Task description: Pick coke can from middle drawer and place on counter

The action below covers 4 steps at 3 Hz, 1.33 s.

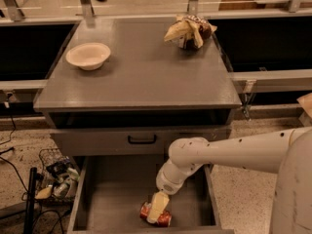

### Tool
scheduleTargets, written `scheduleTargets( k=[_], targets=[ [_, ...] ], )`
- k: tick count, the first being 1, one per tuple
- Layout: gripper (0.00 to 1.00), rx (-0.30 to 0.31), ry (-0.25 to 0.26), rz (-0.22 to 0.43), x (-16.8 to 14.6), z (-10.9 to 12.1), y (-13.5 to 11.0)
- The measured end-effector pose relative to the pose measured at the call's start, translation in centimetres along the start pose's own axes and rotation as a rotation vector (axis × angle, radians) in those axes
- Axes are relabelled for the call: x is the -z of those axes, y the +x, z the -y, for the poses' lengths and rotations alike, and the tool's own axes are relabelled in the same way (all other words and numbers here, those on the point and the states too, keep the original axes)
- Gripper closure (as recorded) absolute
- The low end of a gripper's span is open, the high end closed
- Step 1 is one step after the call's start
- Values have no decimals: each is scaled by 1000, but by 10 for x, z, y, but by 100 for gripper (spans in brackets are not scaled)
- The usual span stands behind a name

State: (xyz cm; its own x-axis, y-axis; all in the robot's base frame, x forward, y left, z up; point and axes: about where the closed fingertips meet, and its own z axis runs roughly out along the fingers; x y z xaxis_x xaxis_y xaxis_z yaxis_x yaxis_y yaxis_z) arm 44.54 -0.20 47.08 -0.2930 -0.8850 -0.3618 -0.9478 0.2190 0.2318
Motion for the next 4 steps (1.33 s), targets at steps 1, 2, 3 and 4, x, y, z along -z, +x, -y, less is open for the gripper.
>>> scheduleTargets(
  k=[1,2,3,4],
  targets=[
    [0,-26,10,23,-4,5,-6],
    [0,-53,17,15,-7,4,1],
    [0,-53,17,15,-7,4,1],
    [0,-89,16,12,-15,10,9]
  ],
)
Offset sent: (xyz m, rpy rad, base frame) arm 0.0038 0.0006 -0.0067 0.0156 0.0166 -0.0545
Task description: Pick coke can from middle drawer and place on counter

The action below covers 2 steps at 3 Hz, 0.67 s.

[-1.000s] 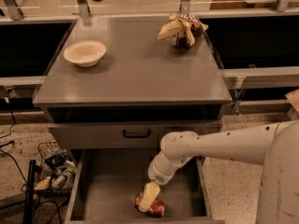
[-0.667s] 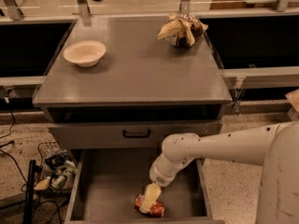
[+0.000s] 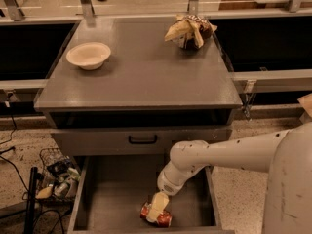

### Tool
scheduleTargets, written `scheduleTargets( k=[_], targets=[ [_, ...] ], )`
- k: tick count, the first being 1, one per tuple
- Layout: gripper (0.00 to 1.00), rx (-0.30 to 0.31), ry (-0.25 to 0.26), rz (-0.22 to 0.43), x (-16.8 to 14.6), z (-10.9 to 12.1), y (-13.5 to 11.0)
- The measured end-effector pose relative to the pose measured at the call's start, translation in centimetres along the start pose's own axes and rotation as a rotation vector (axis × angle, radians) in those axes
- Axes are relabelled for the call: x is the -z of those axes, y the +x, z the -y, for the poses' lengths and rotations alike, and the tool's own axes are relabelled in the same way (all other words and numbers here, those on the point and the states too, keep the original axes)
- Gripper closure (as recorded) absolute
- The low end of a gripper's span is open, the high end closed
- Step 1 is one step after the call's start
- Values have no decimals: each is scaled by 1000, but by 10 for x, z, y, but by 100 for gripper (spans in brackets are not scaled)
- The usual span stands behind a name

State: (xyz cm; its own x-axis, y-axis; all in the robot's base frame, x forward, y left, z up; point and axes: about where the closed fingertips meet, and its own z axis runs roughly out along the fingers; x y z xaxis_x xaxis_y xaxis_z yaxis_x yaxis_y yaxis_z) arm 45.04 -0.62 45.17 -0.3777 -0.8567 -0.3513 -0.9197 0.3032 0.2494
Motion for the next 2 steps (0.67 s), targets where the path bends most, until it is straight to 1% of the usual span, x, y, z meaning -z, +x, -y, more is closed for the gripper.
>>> scheduleTargets(
  k=[1,2],
  targets=[
    [0,-1,0,-1,0,0,0],
    [0,-14,49,-43,-2,0,1]
  ],
)
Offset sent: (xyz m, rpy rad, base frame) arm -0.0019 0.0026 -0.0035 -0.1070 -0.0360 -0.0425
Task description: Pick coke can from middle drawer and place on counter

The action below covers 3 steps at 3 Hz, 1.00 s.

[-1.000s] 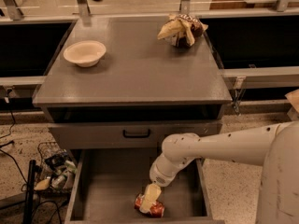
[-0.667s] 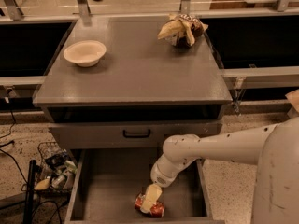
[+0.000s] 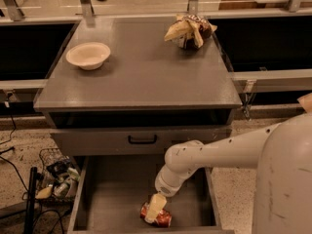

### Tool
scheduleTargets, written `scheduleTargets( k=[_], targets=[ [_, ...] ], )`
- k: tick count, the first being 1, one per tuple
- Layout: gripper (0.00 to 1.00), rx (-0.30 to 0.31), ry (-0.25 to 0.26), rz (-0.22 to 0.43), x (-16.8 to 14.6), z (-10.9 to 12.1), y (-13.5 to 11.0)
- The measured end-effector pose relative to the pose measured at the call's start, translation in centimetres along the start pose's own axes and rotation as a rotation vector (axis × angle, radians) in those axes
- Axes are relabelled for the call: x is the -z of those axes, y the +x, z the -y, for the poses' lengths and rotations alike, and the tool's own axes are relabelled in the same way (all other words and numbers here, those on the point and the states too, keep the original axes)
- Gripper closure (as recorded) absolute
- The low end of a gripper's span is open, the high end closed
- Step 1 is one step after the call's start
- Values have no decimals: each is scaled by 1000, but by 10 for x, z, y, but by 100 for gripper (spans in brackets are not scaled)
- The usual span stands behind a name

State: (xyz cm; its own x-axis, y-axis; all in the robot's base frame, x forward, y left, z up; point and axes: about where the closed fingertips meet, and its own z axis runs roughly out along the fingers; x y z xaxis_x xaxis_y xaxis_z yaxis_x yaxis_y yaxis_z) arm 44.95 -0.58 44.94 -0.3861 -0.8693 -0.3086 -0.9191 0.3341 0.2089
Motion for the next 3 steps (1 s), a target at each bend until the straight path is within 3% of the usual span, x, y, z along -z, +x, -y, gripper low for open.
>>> scheduleTargets(
  k=[1,2,3],
  targets=[
    [0,-29,75,-38,0,0,1],
    [0,-71,72,-40,-3,-2,1],
    [0,-54,99,-68,-11,-2,3]
  ],
)
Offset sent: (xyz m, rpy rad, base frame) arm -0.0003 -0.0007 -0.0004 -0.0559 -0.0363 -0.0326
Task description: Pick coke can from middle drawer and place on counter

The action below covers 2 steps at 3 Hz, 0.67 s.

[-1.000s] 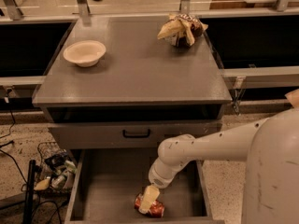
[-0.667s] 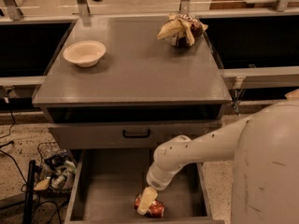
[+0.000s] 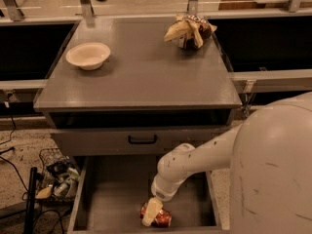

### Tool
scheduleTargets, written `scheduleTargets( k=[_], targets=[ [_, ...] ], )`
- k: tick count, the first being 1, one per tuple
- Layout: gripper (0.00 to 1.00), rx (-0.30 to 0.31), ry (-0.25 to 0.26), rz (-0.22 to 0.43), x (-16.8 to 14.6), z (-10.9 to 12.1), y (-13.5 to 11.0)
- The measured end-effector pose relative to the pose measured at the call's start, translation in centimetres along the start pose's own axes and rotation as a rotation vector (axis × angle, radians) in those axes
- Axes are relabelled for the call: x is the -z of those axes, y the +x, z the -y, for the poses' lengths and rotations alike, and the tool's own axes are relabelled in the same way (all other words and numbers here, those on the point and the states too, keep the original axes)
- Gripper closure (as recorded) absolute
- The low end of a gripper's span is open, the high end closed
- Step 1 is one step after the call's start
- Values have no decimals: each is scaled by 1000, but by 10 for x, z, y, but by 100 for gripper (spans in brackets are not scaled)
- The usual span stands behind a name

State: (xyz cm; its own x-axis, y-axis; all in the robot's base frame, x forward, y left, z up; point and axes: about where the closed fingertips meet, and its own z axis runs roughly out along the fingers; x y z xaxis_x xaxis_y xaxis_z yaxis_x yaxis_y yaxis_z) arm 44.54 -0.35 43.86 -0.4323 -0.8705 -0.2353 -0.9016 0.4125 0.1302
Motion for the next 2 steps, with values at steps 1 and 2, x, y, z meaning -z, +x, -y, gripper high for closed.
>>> scheduleTargets(
  k=[1,2],
  targets=[
    [0,0,0,0,0,0,0],
    [0,-8,-4,-16,-6,0,1]
  ],
)
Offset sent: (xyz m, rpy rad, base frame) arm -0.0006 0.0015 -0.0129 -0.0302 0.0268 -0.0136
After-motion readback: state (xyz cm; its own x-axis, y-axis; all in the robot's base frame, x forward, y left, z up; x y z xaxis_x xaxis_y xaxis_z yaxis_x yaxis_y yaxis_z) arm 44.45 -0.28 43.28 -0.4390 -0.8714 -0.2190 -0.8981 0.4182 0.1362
